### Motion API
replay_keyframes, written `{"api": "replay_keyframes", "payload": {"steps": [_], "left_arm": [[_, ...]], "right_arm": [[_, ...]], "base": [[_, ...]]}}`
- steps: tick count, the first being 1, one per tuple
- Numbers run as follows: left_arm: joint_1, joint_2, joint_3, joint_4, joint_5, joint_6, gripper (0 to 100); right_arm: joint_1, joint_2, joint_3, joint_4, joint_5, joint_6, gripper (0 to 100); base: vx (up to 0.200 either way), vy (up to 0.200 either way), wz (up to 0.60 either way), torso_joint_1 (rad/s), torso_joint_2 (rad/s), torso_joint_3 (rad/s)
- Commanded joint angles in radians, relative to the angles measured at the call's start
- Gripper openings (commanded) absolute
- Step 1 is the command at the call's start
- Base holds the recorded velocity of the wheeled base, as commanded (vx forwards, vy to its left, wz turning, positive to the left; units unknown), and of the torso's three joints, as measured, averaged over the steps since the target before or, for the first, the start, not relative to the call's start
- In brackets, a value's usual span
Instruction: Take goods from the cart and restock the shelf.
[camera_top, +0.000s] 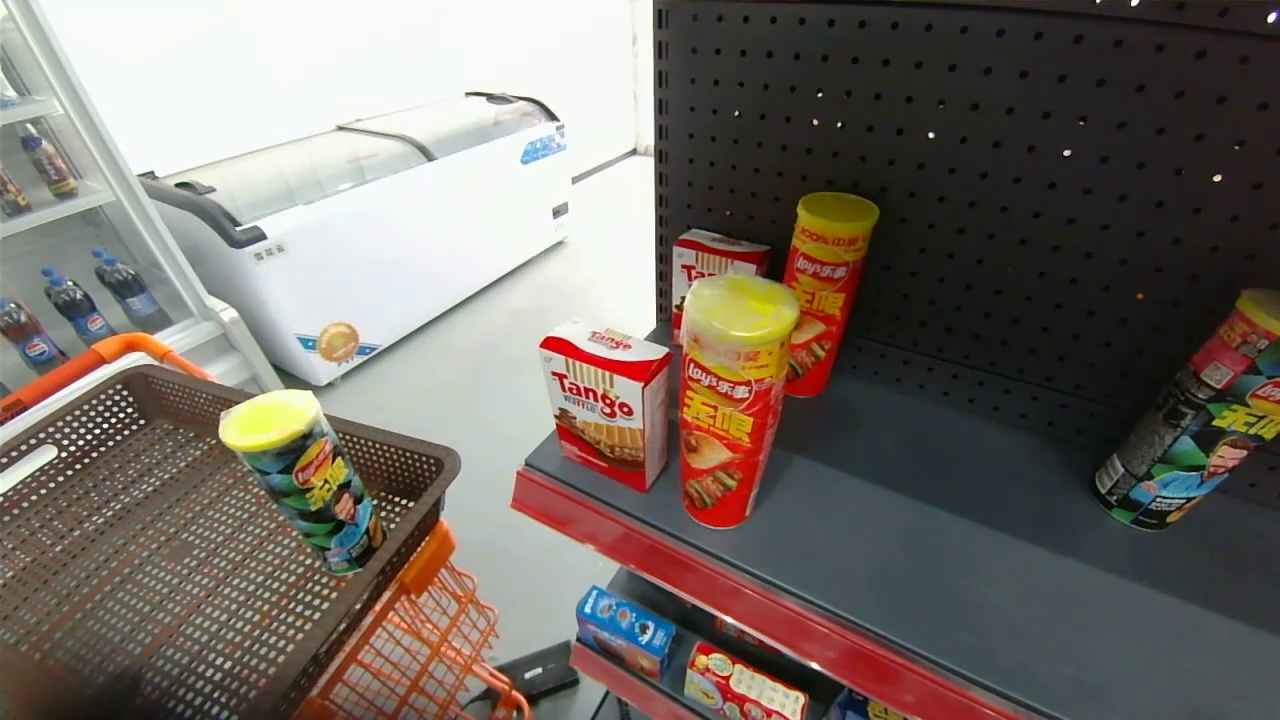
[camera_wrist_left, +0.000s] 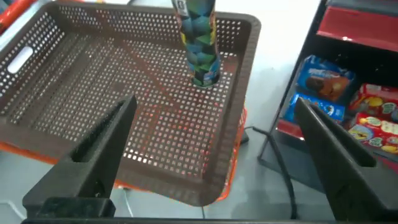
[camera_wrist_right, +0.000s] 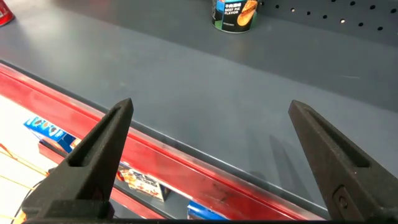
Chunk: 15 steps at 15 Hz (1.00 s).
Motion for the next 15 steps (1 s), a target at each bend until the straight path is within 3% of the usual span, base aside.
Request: {"api": "replay_keyframes", "payload": {"steps": [1,2,3,6,9,12,15], "left_arm": [[0.063,0.303,0.021,-0.127,-0.018,0.019,100],[0.055,0.349,0.031,-0.173,-0.018,0.019,100],[0.046,0.465,0.051,-0.309,-0.016,0.016,100],[0.040,0.671,0.085,-0.571,-0.015,0.010,100],[0.018,0.939,0.150,-0.958,-0.015,0.014,100],[0.021,1.133,0.252,-1.262,-0.013,0.011,100],[0.023,1.245,0.232,-1.395,-0.013,0.010,100]], "right_arm": [[0.000,0.001,0.000,0.000,0.000,-0.001,100],[0.000,0.001,0.000,-0.001,0.000,-0.001,100],[0.000,0.001,0.000,-0.001,0.000,-0.001,100],[0.000,0.001,0.000,0.000,0.000,-0.001,100],[0.000,0.001,0.000,-0.001,0.000,-0.001,100],[0.000,0.001,0.000,0.000,0.000,-0.001,100],[0.000,0.001,0.000,-0.001,0.000,-0.001,100]], "base": [[0.000,0.000,0.00,0.000,0.00,0.000],[0.000,0.000,0.00,0.000,0.00,0.000],[0.000,0.000,0.00,0.000,0.00,0.000],[0.000,0.000,0.00,0.000,0.00,0.000],[0.000,0.000,0.00,0.000,0.00,0.000],[0.000,0.000,0.00,0.000,0.00,0.000],[0.000,0.000,0.00,0.000,0.00,0.000]]}}
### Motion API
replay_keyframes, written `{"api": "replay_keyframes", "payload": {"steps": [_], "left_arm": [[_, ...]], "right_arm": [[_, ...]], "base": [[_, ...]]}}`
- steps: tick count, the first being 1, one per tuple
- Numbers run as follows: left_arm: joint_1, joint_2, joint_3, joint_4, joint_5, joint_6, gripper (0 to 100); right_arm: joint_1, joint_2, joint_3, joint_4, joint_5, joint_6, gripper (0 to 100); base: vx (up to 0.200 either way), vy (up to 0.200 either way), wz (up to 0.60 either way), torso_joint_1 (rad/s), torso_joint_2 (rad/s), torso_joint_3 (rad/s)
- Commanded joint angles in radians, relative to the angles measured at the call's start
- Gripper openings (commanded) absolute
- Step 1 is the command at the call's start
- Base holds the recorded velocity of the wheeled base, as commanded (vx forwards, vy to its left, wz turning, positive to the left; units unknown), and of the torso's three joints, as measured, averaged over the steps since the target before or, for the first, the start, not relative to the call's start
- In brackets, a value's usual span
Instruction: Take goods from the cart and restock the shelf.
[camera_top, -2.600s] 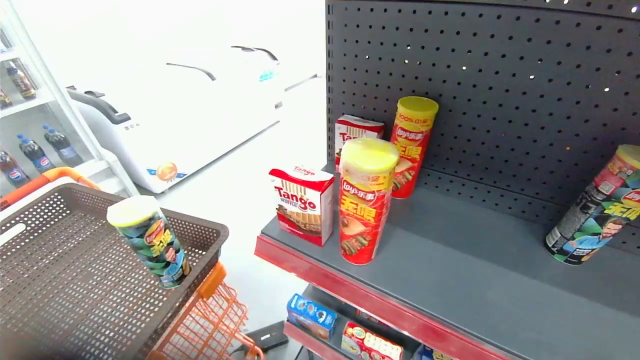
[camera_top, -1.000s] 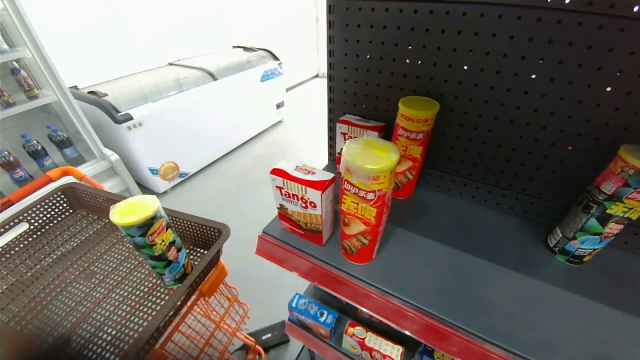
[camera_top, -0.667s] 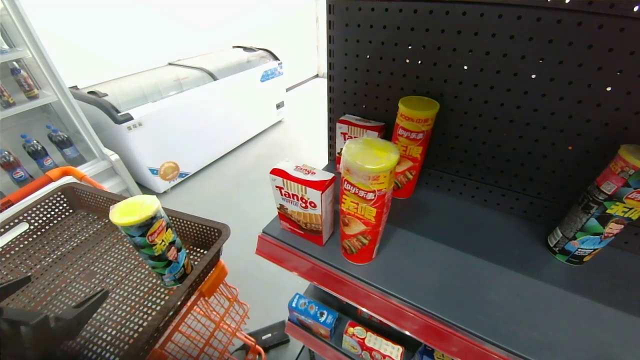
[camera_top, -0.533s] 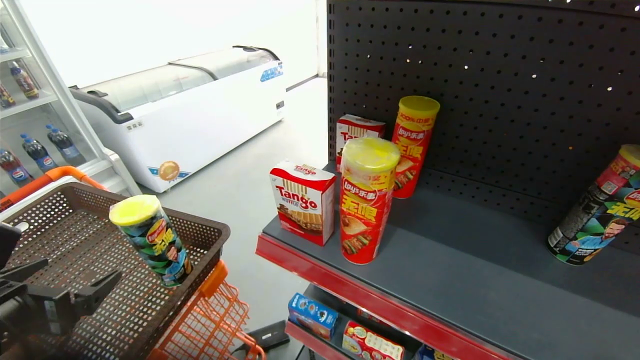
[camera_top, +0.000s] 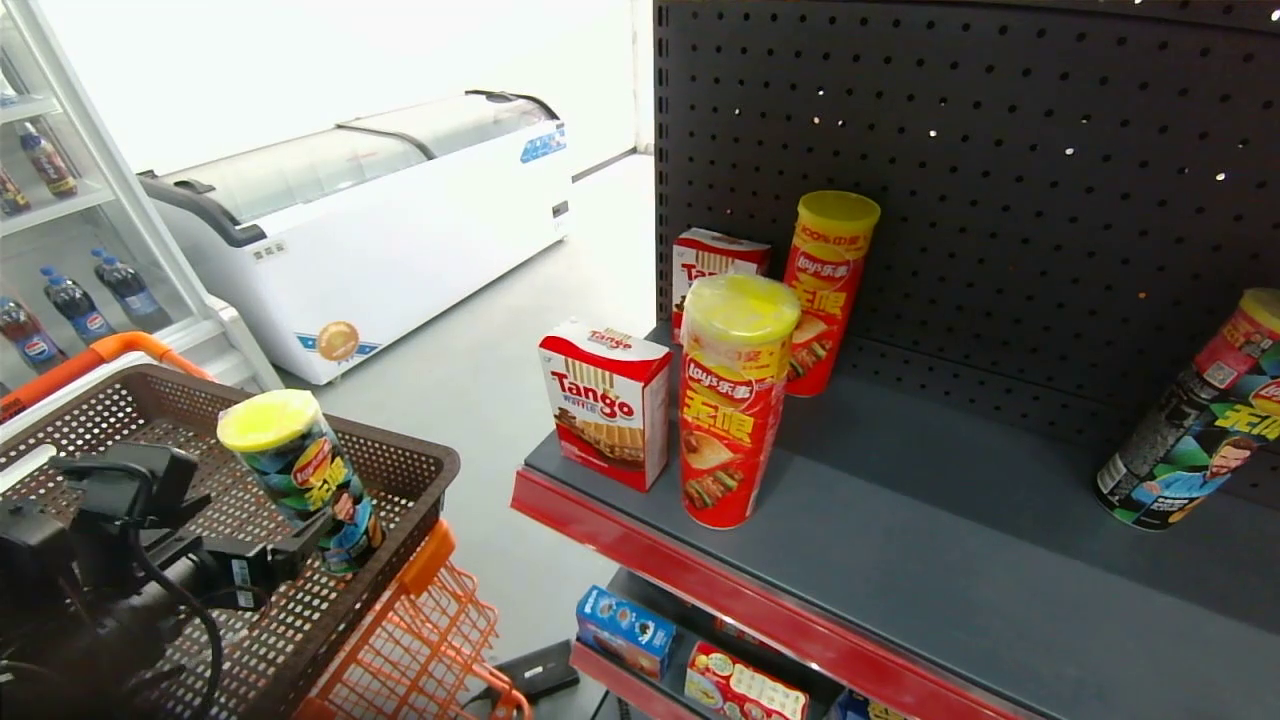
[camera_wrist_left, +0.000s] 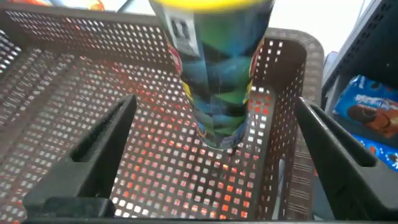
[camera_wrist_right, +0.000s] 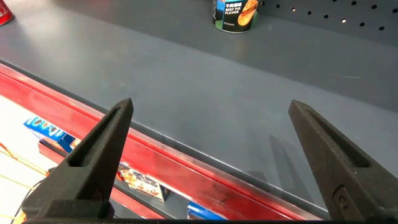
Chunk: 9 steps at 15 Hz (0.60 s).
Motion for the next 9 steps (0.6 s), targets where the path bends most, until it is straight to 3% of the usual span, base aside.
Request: {"api": "replay_keyframes", "payload": {"steps": [1,5,9], "left_arm": [[0.019,0.165,-0.004,-0.067,0.000,-0.001,100],[0.051,0.217,-0.098,-0.080,-0.001,-0.001,100],[0.048,0.274,-0.185,-0.080,-0.001,-0.001,100]], "right_arm": [[0.000,0.001,0.000,0.000,0.000,0.000,100],[0.000,0.001,0.000,0.000,0.000,0.000,100],[0.000,0.001,0.000,0.000,0.000,0.000,100]], "base": [[0.000,0.000,0.00,0.000,0.00,0.000],[0.000,0.000,0.00,0.000,0.00,0.000],[0.000,0.000,0.00,0.000,0.00,0.000]]}}
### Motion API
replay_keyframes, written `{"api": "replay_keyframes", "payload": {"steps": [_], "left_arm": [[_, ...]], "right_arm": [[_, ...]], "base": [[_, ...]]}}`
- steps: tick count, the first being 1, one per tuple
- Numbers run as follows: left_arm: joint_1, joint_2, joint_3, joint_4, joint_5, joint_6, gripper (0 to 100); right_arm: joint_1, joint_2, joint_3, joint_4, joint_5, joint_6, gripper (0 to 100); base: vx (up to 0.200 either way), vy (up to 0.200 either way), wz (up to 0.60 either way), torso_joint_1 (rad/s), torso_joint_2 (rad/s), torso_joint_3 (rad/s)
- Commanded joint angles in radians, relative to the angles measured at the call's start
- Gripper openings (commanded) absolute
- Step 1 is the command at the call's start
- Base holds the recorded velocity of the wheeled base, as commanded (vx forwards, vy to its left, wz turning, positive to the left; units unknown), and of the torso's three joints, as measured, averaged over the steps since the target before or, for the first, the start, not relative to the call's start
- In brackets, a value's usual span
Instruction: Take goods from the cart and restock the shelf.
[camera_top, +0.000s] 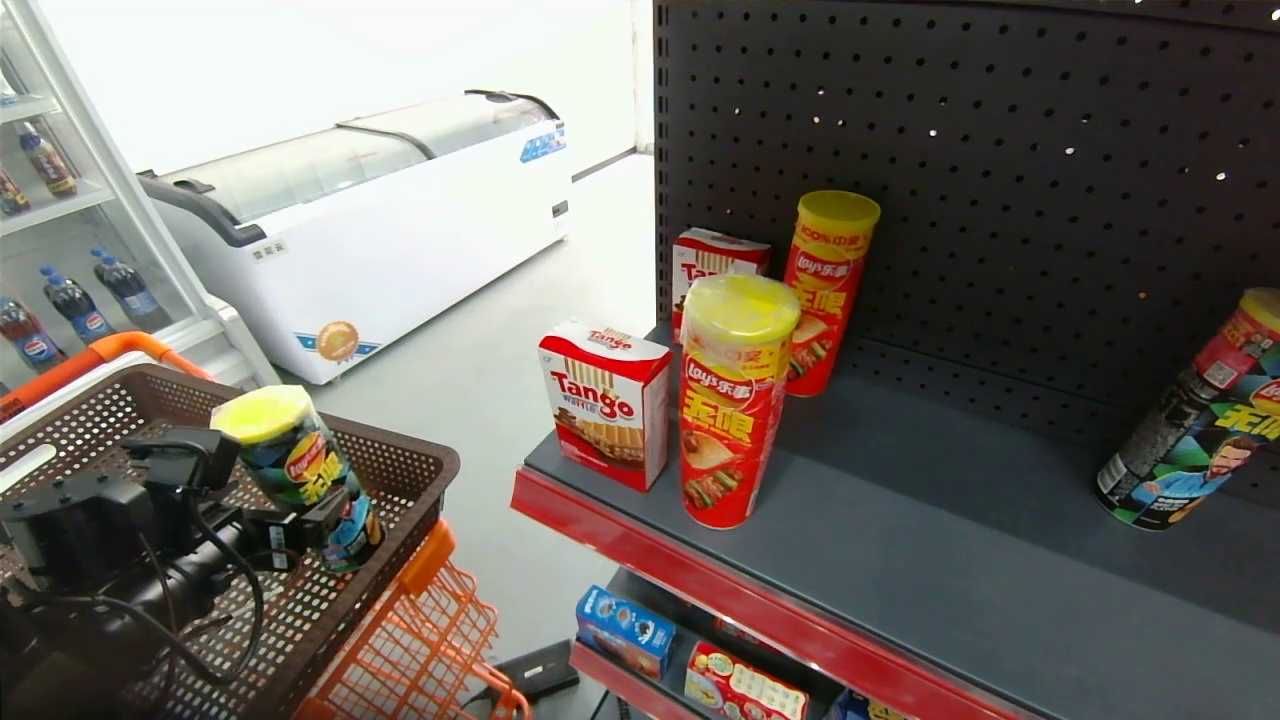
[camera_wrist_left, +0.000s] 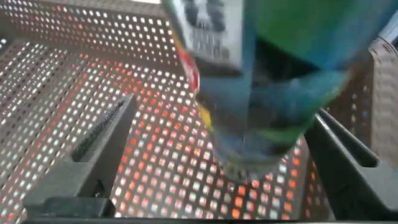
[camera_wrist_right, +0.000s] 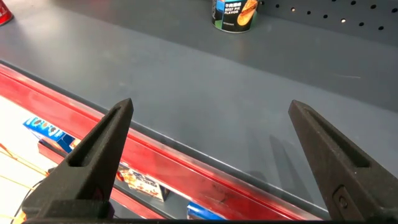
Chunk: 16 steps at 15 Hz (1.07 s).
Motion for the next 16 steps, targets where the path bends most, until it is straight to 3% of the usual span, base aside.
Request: {"api": "replay_keyframes", "payload": {"steps": [1,6,9,10,14,16], "left_arm": [[-0.002,0.034,-0.040,0.002,0.000,0.000,100],[-0.017,0.072,-0.095,-0.015,0.002,-0.003,100],[-0.042,0.099,-0.099,-0.058,0.002,-0.037,100],[-0.043,0.102,-0.106,-0.070,0.000,-0.045,0],[-0.063,0.092,-0.119,-0.079,0.000,-0.019,0],[-0.072,0.002,-0.102,-0.064,0.000,0.061,0]], "right_arm": [[0.000,0.001,0.000,0.000,0.000,0.000,100],[0.000,0.001,0.000,-0.001,0.000,0.000,100],[0.000,0.001,0.000,-0.001,0.000,0.000,100],[0.000,0.001,0.000,-0.001,0.000,0.000,100],[0.000,0.001,0.000,0.000,0.000,0.000,100],[0.000,0.001,0.000,-0.001,0.000,0.000,100]], "base": [[0.000,0.000,0.00,0.000,0.00,0.000],[0.000,0.000,0.00,0.000,0.00,0.000],[0.000,0.000,0.00,0.000,0.00,0.000],[0.000,0.000,0.00,0.000,0.00,0.000],[0.000,0.000,0.00,0.000,0.00,0.000],[0.000,0.000,0.00,0.000,0.00,0.000]]}}
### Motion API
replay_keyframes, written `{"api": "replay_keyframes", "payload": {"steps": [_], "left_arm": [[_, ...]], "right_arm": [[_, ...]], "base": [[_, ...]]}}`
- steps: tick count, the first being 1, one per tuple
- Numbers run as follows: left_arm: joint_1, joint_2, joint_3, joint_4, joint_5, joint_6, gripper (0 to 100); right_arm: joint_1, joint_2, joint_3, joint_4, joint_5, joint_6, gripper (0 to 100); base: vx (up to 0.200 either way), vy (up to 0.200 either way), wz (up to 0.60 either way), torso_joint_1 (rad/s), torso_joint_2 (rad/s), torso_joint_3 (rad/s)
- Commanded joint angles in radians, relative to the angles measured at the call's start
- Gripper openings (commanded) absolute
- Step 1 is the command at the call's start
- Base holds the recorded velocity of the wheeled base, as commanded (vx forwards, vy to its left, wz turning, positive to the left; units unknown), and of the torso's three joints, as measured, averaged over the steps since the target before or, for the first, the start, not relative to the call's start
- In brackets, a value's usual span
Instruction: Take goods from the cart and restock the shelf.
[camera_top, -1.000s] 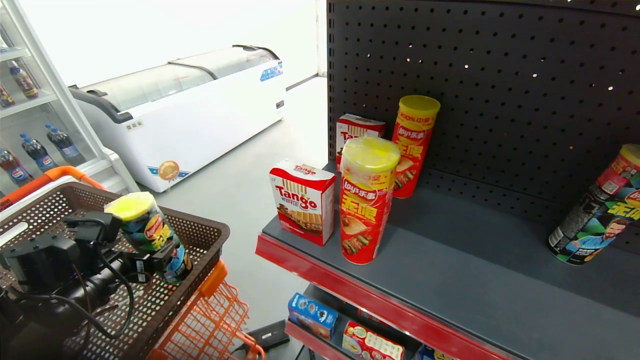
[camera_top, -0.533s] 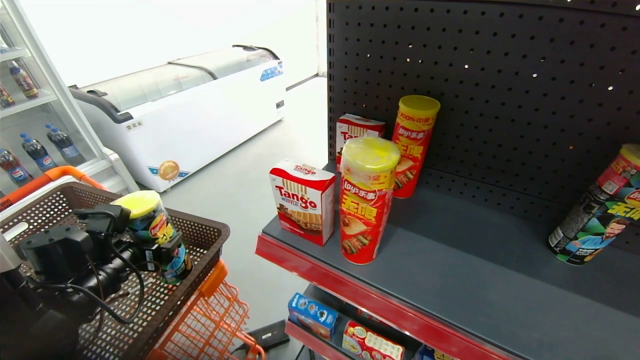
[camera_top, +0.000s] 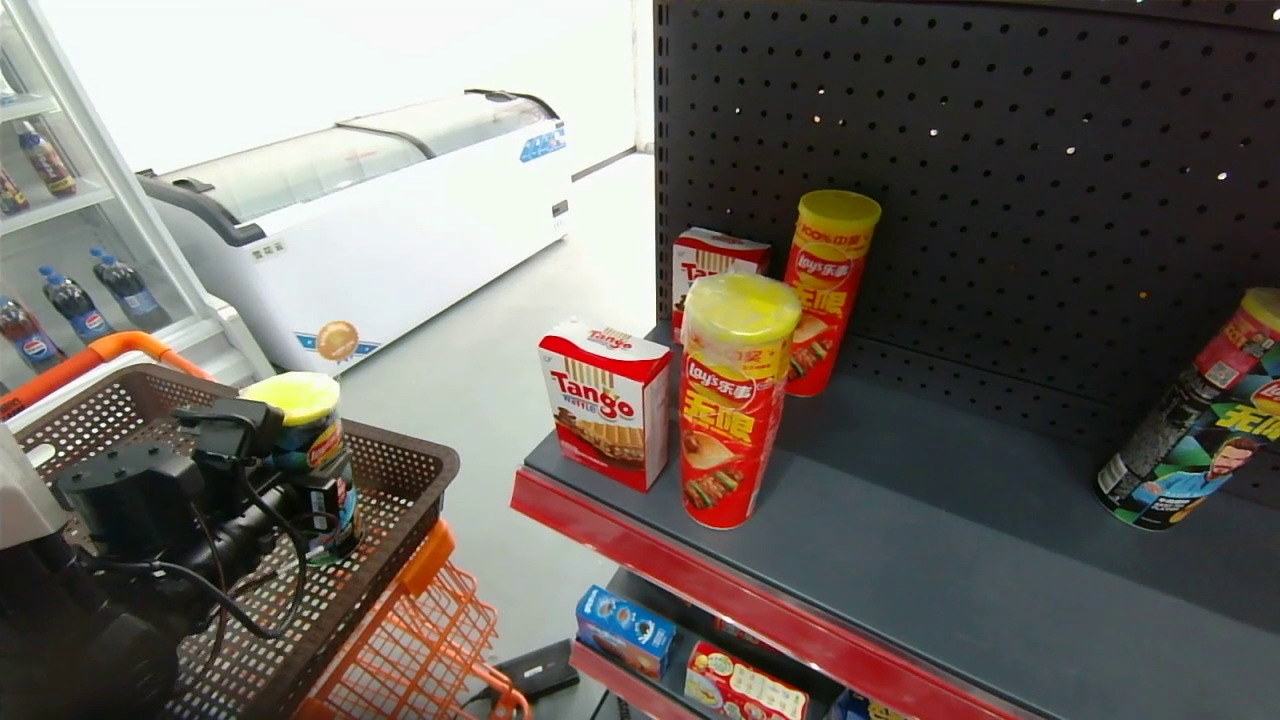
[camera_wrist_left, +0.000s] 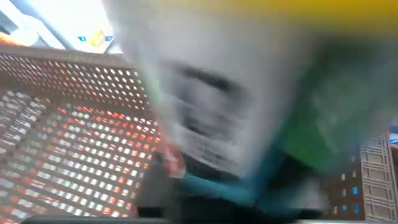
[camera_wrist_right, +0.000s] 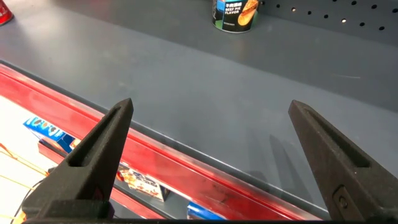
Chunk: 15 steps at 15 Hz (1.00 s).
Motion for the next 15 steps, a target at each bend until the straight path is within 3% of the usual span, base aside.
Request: {"api": "replay_keyframes", "payload": {"steps": [1,3,6,9,10,13,15], "left_arm": [[-0.014,-0.121,0.021,0.020,-0.003,0.017,0],[-0.035,-0.239,0.029,0.122,-0.008,0.005,0],[-0.101,-0.411,0.035,0.145,-0.005,-0.046,0],[-0.158,-0.551,0.048,0.303,-0.011,-0.069,0],[-0.224,-0.591,0.095,0.331,-0.028,-0.075,0],[-0.437,-0.654,0.156,0.331,-0.052,-0.139,0],[-0.479,-0.684,0.178,0.339,-0.069,-0.142,0]], "right_arm": [[0.000,0.001,0.000,0.000,0.000,0.000,100],[0.000,0.001,0.000,-0.001,0.000,0.000,100],[0.000,0.001,0.000,-0.001,0.000,0.000,100],[0.000,0.001,0.000,0.000,0.000,0.000,100],[0.000,0.001,0.000,0.000,0.000,0.000,100],[0.000,0.001,0.000,0.000,0.000,0.000,100],[0.000,0.001,0.000,-0.001,0.000,0.000,100]], "base": [[0.000,0.000,0.00,0.000,0.00,0.000],[0.000,0.000,0.00,0.000,0.00,0.000],[0.000,0.000,0.00,0.000,0.00,0.000],[0.000,0.000,0.00,0.000,0.00,0.000],[0.000,0.000,0.00,0.000,0.00,0.000],[0.000,0.000,0.00,0.000,0.00,0.000],[0.000,0.000,0.00,0.000,0.00,0.000]]}}
